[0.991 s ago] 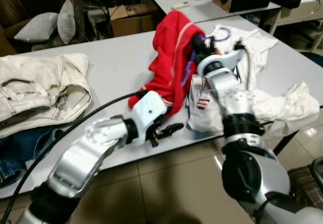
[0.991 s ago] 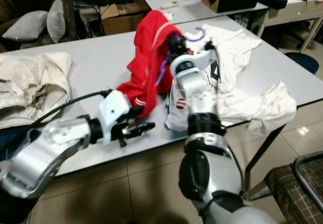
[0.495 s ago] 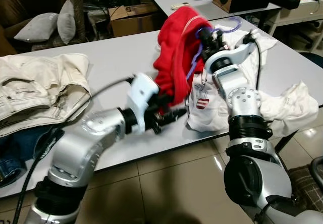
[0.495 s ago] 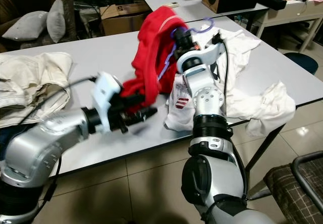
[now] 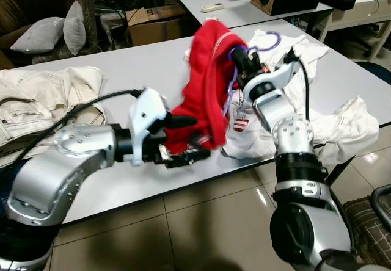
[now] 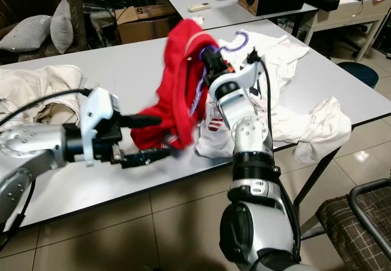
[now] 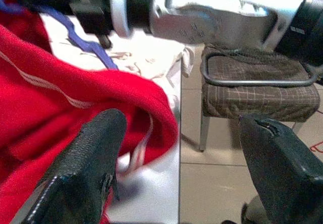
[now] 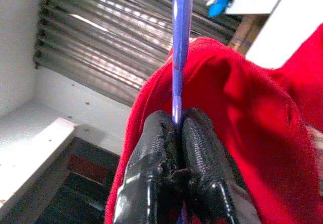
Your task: Hang hanger
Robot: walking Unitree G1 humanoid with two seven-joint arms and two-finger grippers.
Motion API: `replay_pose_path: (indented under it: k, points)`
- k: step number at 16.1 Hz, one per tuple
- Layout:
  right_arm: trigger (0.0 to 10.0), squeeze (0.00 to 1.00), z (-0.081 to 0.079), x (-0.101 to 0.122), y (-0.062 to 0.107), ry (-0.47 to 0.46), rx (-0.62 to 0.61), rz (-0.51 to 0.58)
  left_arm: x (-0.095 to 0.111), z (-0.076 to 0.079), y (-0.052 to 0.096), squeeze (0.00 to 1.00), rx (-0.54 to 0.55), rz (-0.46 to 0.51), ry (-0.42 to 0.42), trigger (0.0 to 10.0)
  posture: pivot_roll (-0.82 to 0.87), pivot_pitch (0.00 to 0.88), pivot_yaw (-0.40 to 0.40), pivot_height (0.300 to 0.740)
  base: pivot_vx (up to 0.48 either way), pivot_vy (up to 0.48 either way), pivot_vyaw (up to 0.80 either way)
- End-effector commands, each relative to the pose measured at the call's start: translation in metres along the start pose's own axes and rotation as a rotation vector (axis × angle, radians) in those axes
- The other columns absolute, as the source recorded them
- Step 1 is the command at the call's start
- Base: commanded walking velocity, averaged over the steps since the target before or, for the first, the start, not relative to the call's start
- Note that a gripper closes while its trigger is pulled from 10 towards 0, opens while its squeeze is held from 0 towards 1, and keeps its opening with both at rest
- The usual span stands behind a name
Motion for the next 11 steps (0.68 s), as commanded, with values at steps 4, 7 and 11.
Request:
replay_pose_path:
  k: [4, 7, 11]
  points:
    - [10.0, 0.0, -0.006, 0.001, 0.001, 0.049, 0.019, 0.002, 0.021, -0.025, 0.008, 0.0, 0.103, 0.107, 0.069, 10.0, 0.07, 0.0, 0.077, 0.74, 0.0, 0.0, 0.0]
    - [10.0, 0.0, -0.019, -0.013, 0.013, 0.169, 0.105, -0.103, 0.004, -0.085, 0.035, 0.0, 0.493, 0.11, 0.133, 10.0, 0.08, 0.0, 0.073, 0.74, 0.0, 0.0, 0.27]
    - [10.0, 0.0, -0.043, -0.023, 0.045, 0.269, 0.227, -0.209, -0.008, -0.106, 0.075, 0.0, 0.743, 0.086, 0.139, 10.0, 0.08, 0.0, 0.072, 0.74, 0.0, 0.0, 0.8]
Point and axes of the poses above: a point about 5 cm out from each wrist's last joint towards the gripper, its own y axis pointing back from the gripper into the wrist, its own x axis along the axis of the wrist's last joint, z = x × y, the point moved 6 cm from there along -y, pointing out of the wrist towards the gripper, and after that the axes turned 1 degree about -y, right-handed, at the moved point
